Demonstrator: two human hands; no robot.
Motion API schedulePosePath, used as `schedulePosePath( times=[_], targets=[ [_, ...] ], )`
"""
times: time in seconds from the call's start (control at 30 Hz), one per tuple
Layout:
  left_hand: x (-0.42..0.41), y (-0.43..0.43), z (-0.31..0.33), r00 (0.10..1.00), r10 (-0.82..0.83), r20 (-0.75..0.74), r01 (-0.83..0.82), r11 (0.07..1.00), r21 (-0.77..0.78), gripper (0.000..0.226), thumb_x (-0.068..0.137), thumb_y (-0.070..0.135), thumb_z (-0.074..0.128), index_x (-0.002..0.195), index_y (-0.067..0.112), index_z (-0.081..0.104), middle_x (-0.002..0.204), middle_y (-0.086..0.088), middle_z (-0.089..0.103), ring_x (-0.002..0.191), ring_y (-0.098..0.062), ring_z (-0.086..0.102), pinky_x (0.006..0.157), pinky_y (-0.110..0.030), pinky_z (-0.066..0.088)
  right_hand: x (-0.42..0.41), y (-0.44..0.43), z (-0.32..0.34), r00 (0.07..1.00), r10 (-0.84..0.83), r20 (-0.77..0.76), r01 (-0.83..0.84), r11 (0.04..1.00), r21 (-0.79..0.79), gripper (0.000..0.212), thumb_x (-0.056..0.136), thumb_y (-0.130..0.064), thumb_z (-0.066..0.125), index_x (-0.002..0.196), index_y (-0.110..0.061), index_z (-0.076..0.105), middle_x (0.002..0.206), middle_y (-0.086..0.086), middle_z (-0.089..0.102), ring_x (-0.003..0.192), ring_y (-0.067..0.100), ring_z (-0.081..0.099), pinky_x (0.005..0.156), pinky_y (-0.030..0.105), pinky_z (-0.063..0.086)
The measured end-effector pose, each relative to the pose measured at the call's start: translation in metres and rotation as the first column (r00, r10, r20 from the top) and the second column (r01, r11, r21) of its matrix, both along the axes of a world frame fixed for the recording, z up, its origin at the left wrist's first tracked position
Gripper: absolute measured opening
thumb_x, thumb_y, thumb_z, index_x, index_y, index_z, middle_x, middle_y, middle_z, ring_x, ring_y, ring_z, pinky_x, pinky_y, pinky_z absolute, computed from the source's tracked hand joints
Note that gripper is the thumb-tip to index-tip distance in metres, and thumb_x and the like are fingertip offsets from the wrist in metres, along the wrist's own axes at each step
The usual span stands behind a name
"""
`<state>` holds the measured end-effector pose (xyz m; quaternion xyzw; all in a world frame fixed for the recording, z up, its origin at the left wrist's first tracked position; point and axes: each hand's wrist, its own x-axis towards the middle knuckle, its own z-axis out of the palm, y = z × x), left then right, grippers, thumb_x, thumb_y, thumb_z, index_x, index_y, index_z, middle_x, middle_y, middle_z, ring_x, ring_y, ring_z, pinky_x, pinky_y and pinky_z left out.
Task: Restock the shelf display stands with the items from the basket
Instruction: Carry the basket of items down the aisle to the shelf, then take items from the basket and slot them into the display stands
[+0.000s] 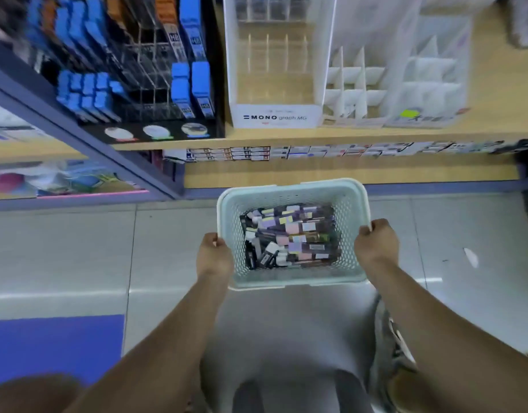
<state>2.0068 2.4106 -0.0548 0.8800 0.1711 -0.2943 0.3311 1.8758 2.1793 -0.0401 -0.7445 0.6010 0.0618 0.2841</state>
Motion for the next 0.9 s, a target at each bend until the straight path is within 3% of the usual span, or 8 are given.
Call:
schedulePosePath(
  times=[0.13, 0.27, 0.4, 0.53, 0.67, 0.73, 0.9],
  targets=[
    [0.004, -0.012, -0.015, 0.99, -0.11, 0.091, 0.105, 0.993, 0.057, 0.025, 0.099, 0.017, 0.032, 0.113, 0.01, 0.051, 0.095, -0.016, 0.058, 0.092, -0.037, 0.057, 0.079, -0.039, 0.045, 0.002, -0.007, -0.031, 0.996, -0.057, 0.068, 0.058, 0.998, -0.015, 0.022, 0.099, -0.012, 0.041, 0.107, 0.004, 0.054, 0.102, 0.025, 0.062, 0.09, 0.041, 0.061, 0.069, 0.041, 0.047],
    [0.005, -0.009, -0.017, 0.976, -0.172, 0.135, 0.169, 0.985, 0.031, 0.024, 0.098, 0.018, 0.036, 0.109, 0.007, 0.054, 0.101, -0.02, 0.061, 0.098, -0.038, 0.058, 0.083, -0.041, 0.045, -0.002, -0.007, -0.033, 0.996, 0.051, 0.073, -0.049, 0.998, -0.029, 0.021, 0.099, -0.012, 0.039, 0.107, 0.002, 0.052, 0.105, 0.024, 0.059, 0.09, 0.041, 0.059, 0.068, 0.04, 0.047],
    [0.008, 0.0, 0.0, 0.947, -0.281, 0.154, 0.27, 0.959, 0.089, 0.029, 0.097, 0.018, 0.043, 0.123, 0.01, 0.054, 0.118, -0.013, 0.062, 0.106, -0.034, 0.058, 0.089, -0.035, 0.046, -0.009, -0.011, -0.008, 0.985, 0.173, 0.005, -0.173, 0.984, -0.047, 0.031, 0.098, -0.016, 0.043, 0.123, 0.0, 0.052, 0.122, 0.021, 0.049, 0.108, 0.039, 0.053, 0.088, 0.044, 0.046],
    [0.002, 0.002, 0.033, 0.848, -0.424, 0.318, 0.378, 0.904, 0.198, 0.032, 0.092, 0.012, 0.044, 0.119, 0.014, 0.06, 0.122, -0.007, 0.062, 0.107, -0.029, 0.059, 0.091, -0.032, 0.046, -0.012, -0.004, 0.027, 0.952, 0.272, 0.14, -0.252, 0.956, -0.149, 0.038, 0.091, -0.013, 0.05, 0.129, -0.011, 0.052, 0.131, 0.016, 0.046, 0.115, 0.035, 0.05, 0.091, 0.043, 0.044],
    [-0.012, -0.019, 0.065, 0.773, -0.525, 0.356, 0.496, 0.85, 0.176, 0.029, 0.094, 0.011, 0.043, 0.105, 0.018, 0.068, 0.11, -0.001, 0.068, 0.099, -0.025, 0.062, 0.08, -0.027, 0.046, -0.01, 0.016, 0.05, 0.866, 0.397, 0.303, -0.394, 0.916, -0.076, 0.028, 0.094, -0.009, 0.046, 0.116, -0.016, 0.061, 0.118, 0.01, 0.061, 0.088, 0.029, 0.06, 0.073, 0.03, 0.044],
    [-0.021, -0.032, 0.068, 0.71, -0.623, 0.329, 0.603, 0.779, 0.172, 0.028, 0.093, 0.01, 0.043, 0.099, 0.02, 0.068, 0.109, -0.002, 0.069, 0.094, -0.024, 0.063, 0.078, -0.028, 0.048, -0.013, 0.029, 0.052, 0.841, 0.464, 0.277, -0.471, 0.881, -0.045, 0.025, 0.094, -0.01, 0.046, 0.111, -0.017, 0.063, 0.107, 0.008, 0.068, 0.079, 0.024, 0.057, 0.067, 0.025, 0.041],
    [-0.03, -0.042, 0.033, 0.578, -0.801, 0.153, 0.782, 0.598, 0.175, 0.029, 0.088, 0.004, 0.047, 0.104, 0.014, 0.069, 0.114, -0.005, 0.066, 0.105, -0.026, 0.06, 0.09, -0.031, 0.049, -0.013, 0.044, 0.028, 0.81, 0.573, 0.121, -0.58, 0.814, 0.028, 0.023, 0.094, -0.012, 0.045, 0.093, -0.021, 0.065, 0.094, 0.004, 0.067, 0.088, 0.028, 0.061, 0.069, 0.024, 0.038]
  ],
)
